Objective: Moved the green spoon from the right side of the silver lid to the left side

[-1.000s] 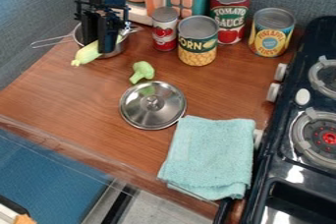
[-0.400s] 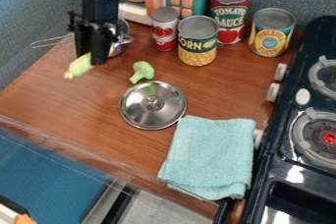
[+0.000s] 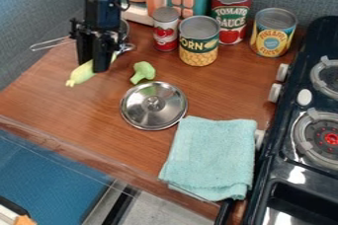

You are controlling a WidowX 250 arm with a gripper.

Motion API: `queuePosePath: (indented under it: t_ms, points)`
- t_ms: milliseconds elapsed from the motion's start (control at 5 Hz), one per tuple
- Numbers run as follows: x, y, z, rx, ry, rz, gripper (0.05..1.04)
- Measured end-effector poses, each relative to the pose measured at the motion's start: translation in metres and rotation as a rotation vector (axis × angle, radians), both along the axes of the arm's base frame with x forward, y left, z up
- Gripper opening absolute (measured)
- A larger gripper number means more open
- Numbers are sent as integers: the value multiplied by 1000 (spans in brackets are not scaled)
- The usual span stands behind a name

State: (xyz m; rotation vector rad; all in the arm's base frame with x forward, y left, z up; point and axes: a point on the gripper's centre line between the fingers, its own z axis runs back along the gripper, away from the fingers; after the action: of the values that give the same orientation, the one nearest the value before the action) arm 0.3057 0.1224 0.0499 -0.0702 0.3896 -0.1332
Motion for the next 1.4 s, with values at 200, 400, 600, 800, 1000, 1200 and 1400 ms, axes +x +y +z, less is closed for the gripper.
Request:
queuePosePath:
  t_ms: [200,400,600,800,1000,1200,1400]
  points:
    - [1,0,0,12,-11,-1,379]
    - [1,1,-4,23,-24,-5,379]
    - [1,1,-14,23,-51,-27,379]
    - [3,4,-16,41,-63,-29,379]
    - [0,5,-20,54,-57,-32,379]
    - [-3,4,-30,48,-71,-58,379]
    - [-6,5,-38,59,-80,-84,379]
